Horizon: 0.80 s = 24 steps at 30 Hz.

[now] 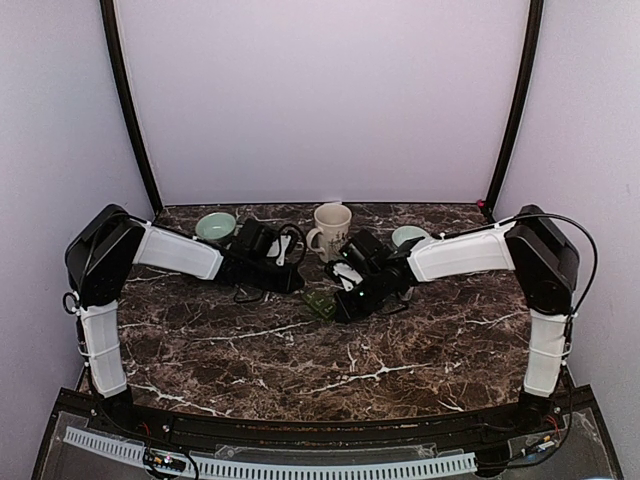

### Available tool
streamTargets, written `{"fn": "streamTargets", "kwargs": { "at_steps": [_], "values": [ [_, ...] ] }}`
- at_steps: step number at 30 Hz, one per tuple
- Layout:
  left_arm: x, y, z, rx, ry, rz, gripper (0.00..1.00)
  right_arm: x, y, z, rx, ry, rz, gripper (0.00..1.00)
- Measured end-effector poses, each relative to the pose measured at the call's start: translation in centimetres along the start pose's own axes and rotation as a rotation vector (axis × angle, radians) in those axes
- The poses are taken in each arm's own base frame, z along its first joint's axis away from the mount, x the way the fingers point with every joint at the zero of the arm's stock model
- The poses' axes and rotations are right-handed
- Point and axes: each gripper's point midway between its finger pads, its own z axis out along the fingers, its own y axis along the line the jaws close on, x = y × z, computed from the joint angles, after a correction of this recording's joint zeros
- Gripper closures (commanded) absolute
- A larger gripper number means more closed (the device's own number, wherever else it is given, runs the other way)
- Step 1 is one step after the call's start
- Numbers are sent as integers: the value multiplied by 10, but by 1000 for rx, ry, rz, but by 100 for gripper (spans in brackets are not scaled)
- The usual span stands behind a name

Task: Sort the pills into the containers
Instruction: Adjust the pill container at the center of the board.

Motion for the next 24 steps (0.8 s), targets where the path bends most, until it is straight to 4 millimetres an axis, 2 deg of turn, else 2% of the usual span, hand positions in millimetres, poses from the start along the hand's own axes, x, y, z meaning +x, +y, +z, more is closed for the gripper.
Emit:
{"fn": "streamTargets", "kwargs": {
  "at_steps": [9, 14, 24],
  "values": [
    [6, -8, 2, 14, 14, 2, 97, 6, -4, 10, 3, 25, 5, 100],
    [16, -12, 3, 20, 34, -2, 98, 2, -2, 11, 1, 20, 4, 100],
    [31, -3, 5, -6, 60, -22, 98, 0, -6, 13, 10, 33, 15, 100]
  ]
}}
